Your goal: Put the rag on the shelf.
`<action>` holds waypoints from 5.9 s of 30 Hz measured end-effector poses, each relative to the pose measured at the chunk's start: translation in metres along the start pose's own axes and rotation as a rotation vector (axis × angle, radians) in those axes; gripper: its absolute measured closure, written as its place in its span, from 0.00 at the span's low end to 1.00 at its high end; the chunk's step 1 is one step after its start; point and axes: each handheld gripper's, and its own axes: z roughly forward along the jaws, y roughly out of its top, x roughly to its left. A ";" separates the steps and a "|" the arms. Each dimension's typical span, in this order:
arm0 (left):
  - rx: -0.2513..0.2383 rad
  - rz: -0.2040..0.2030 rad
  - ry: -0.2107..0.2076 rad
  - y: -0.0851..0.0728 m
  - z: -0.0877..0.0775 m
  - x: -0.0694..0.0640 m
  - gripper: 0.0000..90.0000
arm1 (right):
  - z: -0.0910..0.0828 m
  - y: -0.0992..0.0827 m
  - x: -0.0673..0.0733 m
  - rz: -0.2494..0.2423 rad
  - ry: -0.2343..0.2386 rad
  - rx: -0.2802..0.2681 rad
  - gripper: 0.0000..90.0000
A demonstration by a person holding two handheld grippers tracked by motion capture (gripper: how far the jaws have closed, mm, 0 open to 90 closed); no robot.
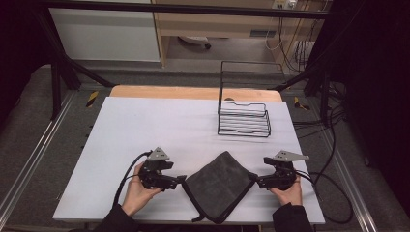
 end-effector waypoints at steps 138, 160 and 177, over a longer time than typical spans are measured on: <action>0.096 -0.043 0.012 -0.051 -0.013 -0.012 0.89 | 0.142 0.071 0.047 0.002 0.003 0.151 0.86; 0.006 -0.035 0.059 -0.037 -0.023 0.028 0.28 | 0.074 0.042 0.041 -0.022 0.059 0.035 0.05; -0.013 -0.047 0.102 0.007 0.006 0.057 0.17 | 0.061 0.032 0.035 -0.002 0.073 0.018 0.01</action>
